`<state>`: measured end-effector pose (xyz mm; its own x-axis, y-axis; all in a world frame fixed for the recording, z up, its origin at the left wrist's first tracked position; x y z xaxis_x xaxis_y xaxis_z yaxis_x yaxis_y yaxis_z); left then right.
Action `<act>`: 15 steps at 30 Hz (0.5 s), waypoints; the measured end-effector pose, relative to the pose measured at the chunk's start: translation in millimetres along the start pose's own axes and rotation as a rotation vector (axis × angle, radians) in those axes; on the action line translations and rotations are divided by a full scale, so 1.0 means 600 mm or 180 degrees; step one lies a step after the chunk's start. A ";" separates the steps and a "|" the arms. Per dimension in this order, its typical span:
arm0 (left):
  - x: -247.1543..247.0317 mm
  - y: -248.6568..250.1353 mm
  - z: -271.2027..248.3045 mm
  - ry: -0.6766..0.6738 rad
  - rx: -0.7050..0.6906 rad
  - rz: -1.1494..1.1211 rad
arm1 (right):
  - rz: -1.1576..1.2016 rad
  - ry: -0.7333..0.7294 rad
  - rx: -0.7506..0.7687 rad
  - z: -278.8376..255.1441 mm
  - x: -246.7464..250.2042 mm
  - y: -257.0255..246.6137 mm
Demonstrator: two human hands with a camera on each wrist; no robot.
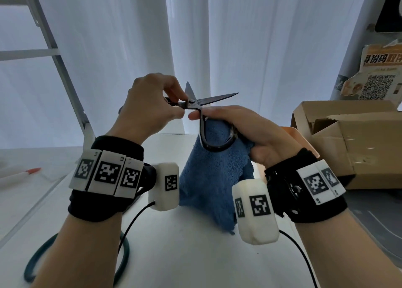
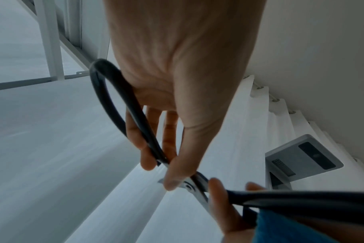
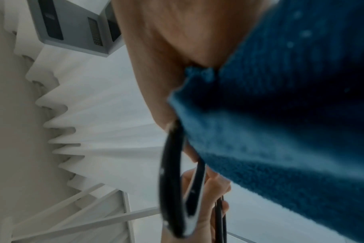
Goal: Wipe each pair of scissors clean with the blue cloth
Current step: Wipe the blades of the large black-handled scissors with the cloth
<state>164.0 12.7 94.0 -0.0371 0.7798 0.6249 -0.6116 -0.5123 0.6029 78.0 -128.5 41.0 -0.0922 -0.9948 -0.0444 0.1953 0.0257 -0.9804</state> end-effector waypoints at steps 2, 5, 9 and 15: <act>-0.003 -0.006 0.003 0.0012 0.0097 -0.0008 | -0.0035 0.0046 0.0056 0.003 0.001 0.004; -0.004 -0.012 0.008 0.0163 0.0195 -0.0054 | 0.0003 0.0118 0.0109 0.006 0.003 0.008; 0.011 -0.019 0.006 0.0607 0.0371 0.0035 | -0.0113 0.0314 0.0228 0.011 0.012 0.010; -0.028 -0.036 -0.001 -0.0566 0.1139 -0.0608 | -0.0380 0.0475 0.0586 0.020 0.014 0.009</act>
<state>177.6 10.8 70.3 0.2057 0.8145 0.5424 -0.2808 -0.4818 0.8300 89.8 -138.1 37.3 -0.2657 -0.9636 0.0284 0.3474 -0.1232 -0.9296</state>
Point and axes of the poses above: each hand's wrist, its own z-axis towards the middle knuckle, its own x-axis out of the back of the hand, y = z × x, the point moved 6 cm from there along z, towards the middle knuckle, and after that the axes turned 9 degrees about x, right-handed, at the moved point
